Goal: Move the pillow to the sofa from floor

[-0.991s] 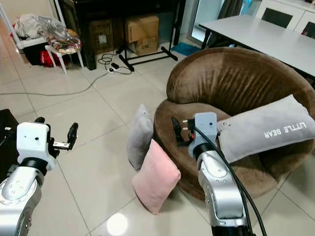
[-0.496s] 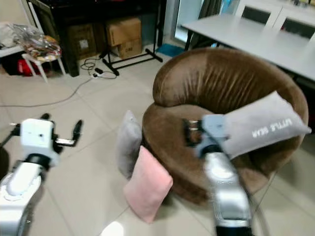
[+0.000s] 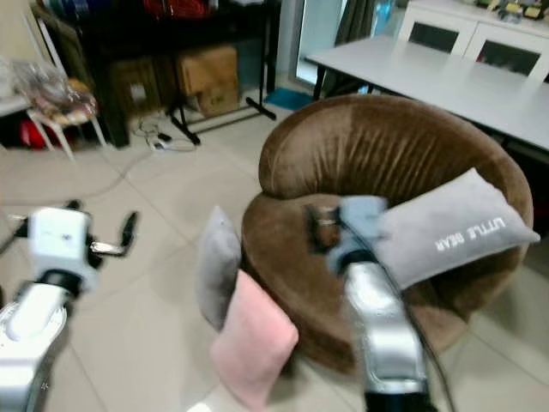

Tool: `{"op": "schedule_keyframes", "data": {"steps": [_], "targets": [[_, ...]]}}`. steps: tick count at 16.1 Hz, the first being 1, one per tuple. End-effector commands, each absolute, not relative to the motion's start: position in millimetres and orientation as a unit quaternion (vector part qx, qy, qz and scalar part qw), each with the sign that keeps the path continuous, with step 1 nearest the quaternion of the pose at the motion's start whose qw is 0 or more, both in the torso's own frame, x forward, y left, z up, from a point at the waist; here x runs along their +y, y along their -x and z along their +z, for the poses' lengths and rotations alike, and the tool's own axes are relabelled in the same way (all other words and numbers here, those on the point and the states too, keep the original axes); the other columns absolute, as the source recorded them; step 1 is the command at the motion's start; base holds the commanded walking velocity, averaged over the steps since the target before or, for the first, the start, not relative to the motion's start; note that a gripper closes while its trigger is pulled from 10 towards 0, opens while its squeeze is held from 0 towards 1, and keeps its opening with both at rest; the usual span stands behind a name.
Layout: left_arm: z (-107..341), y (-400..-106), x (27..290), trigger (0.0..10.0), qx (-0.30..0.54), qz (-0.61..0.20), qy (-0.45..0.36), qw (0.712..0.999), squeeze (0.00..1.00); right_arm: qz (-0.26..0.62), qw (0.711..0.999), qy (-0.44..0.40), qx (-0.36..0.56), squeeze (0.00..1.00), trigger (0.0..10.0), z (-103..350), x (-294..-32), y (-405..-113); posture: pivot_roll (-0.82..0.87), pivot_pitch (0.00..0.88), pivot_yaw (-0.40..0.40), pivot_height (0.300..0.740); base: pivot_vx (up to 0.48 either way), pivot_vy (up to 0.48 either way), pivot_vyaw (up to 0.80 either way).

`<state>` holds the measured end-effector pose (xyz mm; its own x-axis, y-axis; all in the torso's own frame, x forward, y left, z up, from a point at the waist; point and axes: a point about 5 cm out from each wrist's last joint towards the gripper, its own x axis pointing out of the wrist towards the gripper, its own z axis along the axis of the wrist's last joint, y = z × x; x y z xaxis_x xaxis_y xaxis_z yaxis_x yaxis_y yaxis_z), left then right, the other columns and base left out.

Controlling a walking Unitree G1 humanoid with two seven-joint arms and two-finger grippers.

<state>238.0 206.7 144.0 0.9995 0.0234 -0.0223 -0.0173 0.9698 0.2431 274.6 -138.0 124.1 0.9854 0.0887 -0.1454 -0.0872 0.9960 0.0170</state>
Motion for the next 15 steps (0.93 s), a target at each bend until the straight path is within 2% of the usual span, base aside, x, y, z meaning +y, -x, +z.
{"op": "schedule_keyframes", "data": {"steps": [1, 14, 15], "targets": [[144.8, -239.5, 199.9, 10.0, 0.009, -0.002, -0.118, 0.993, 1.0, 0.026, 0.997, 0.0, 0.07, 1.0, 10.0, 126.1, -149.2, -275.8, -0.05, 0.0, -0.037, 0.74, 0.349, 0.0, 0.0], [144.2, -240.6, 196.7, 10.0, 0.009, -0.012, -0.122, 0.992, 1.0, 0.025, 0.997, -0.016, 0.069, 1.0, 10.0, 125.1, -149.1, -274.2, -0.06, 0.0, -0.032, 0.74, 0.352, 0.0, 0.0], [144.1, -240.5, 196.3, 10.0, 0.008, -0.014, -0.125, 0.992, 1.0, 0.024, 0.997, -0.016, 0.069, 1.0, 10.0, 124.8, -149.6, -274.0, -0.06, 0.0, -0.033, 0.74, 0.0, 0.0, 0.0]]}}
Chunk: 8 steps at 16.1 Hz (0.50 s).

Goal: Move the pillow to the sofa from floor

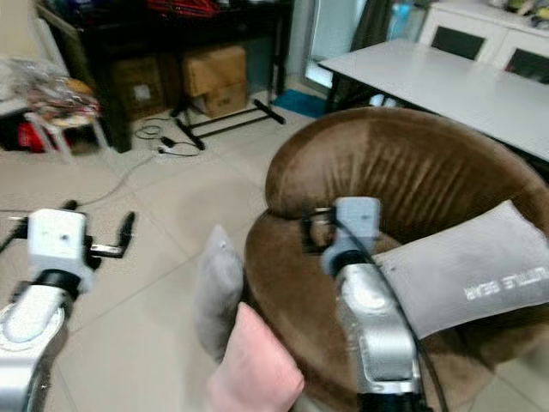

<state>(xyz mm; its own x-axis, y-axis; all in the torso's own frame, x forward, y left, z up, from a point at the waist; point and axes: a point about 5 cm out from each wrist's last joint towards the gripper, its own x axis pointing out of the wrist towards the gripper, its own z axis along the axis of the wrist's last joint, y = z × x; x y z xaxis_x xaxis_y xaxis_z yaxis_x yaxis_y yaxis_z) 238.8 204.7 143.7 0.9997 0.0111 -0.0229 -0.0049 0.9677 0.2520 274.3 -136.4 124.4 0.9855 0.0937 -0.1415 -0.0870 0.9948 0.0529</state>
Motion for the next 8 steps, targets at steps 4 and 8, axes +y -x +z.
{"op": "schedule_keyframes", "data": {"steps": [4, 8], "targets": [[139.8, -238.5, 198.3, 10.0, 0.012, -0.01, -0.149, 0.989, 0.84, 0.017, 0.997, -0.02, 0.071, 1.0, 10.0, 123.6, -154.0, -274.4, -0.05, 0.0, -0.038, 0.715, 0.0, 0.0, 0.0], [140.0, -236.1, 200.6, 10.0, 0.002, 0.0, -0.156, 0.988, 0.74, 0.024, 0.997, -0.013, 0.069, 1.0, 10.0, 122.9, -153.6, -274.4, -0.05, 0.0, -0.044, 0.675, 0.0, 0.0, 0.0]]}}
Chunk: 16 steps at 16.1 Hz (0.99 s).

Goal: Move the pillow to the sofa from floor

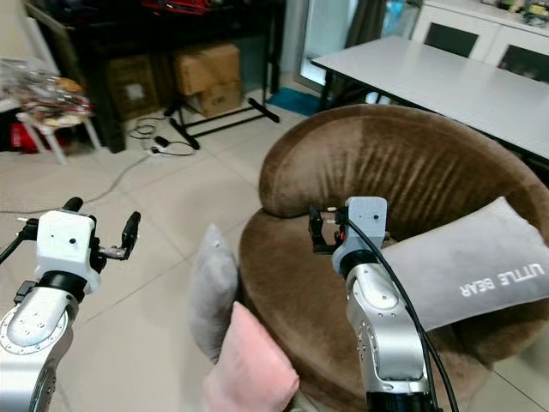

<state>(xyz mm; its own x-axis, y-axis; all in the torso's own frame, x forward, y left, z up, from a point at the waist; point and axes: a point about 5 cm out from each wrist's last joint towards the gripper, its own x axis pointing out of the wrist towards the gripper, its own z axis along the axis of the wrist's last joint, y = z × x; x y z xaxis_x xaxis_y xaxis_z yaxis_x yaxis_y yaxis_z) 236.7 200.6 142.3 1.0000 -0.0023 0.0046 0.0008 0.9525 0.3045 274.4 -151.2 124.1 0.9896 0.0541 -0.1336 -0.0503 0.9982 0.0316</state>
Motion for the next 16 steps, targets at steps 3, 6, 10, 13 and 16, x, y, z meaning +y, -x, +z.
{"op": "schedule_keyframes", "data": {"steps": [3, 6, 10, 13, 16], "targets": [[139.3, -234.8, 199.9, 10.0, 0.0, 0.0, -0.157, 0.988, 0.66, 0.031, 0.997, -0.013, 0.069, 1.0, 10.0, 122.8, -151.6, -274.2, -0.05, 0.0, -0.046, 0.64, 0.0, 0.0, 0.0], [137.3, -233.8, 200.5, 10.0, 0.0, 0.004, -0.16, 0.987, 0.67, 0.033, 0.997, -0.011, 0.07, 1.0, 10.0, 122.1, -151.3, -273.9, -0.05, 0.0, -0.046, 0.61, 0.0, 0.0, 0.0], [137.9, -233.1, 201.4, 10.0, -0.003, 0.005, -0.151, 0.988, 0.7, 0.042, 0.997, -0.002, 0.07, 0.98, 10.0, 121.8, -148.6, -274.2, -0.05, 0.0, -0.047, 0.575, 0.0, 0.0, 0.0], [138.4, -232.5, 201.4, 10.0, -0.006, 0.002, -0.144, 0.99, 0.71, 0.045, 0.996, 0.002, 0.071, 0.62, 10.0, 121.3, -148.0, -274.2, -0.05, 0.0, -0.047, 0.575, 0.0, 0.0, 0.0], [138.5, -232.2, 201.6, 10.0, -0.007, 0.001, -0.141, 0.99, 0.72, 0.046, 0.996, 0.003, 0.072, 0.41, 10.0, 120.9, -148.1, -274.1, -0.05, 0.0, -0.047, 0.575, 0.18, 0.0, 0.0]]}}
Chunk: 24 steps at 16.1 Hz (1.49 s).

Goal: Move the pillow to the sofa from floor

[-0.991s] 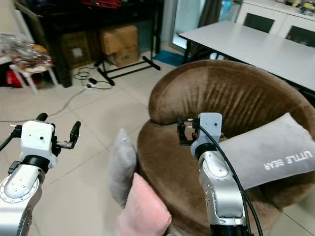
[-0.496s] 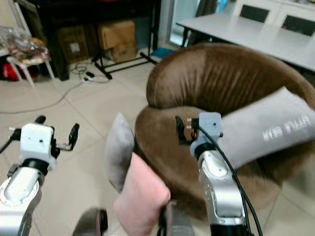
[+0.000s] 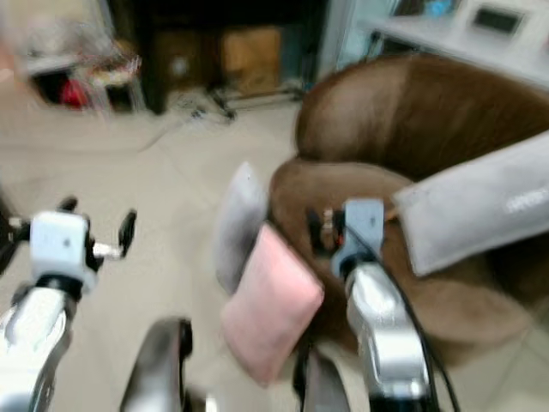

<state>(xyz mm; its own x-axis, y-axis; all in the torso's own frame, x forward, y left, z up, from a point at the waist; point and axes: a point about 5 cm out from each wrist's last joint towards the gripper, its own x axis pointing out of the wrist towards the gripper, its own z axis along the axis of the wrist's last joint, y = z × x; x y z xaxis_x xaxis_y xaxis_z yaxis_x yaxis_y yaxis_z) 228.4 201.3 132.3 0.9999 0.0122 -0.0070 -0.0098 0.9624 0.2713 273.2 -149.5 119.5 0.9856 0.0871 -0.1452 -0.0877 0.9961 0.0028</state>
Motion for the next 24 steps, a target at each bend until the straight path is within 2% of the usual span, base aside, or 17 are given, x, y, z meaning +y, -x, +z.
{"op": "schedule_keyframes", "data": {"steps": [1, 10, 16, 19, 24], "targets": [[138.8, -232.1, 202.0, 10.0, -0.007, 0.001, -0.139, 0.99, 0.72, 0.047, 0.996, 0.004, 0.073, 0.0, 10.0, 120.6, -147.6, -274.3, -0.04, 0.0, -0.052, 0.575, 0.296, 0.0, 0.0], [139.4, -233.1, 202.9, 10.0, -0.007, -0.001, -0.137, 0.991, 0.72, 0.037, 0.996, 0.008, 0.084, 0.0, 10.0, 117.6, -148.5, -275.3, -0.04, 0.0, -0.047, 0.575, 0.299, 0.0, 0.0], [139.0, -233.7, 201.7, 10.0, -0.008, -0.002, -0.136, 0.991, 0.71, 0.067, 0.994, 0.017, 0.079, 0.0, 10.0, 119.4, -144.3, -274.4, -0.05, 0.0, -0.048, 0.575, 0.296, 0.0, 0.0], [137.8, -233.3, 200.7, 10.0, -0.006, -0.003, -0.136, 0.991, 0.71, 0.077, 0.993, 0.015, 0.083, 0.0, 10.0, 117.9, -144.5, -273.8, -0.05, 0.0, -0.048, 0.575, 0.289, 0.0, 0.48], [134.1, -234.1, 199.8, 10.0, 0.0, -0.002, -0.147, 0.989, 0.65, 0.12, 0.987, 0.03, 0.103, 0.0, 10.0, 112.8, -146.2, -274.6, -0.05, 0.0, -0.048, 0.565, 0.0, 0.0, 0.0]]}}
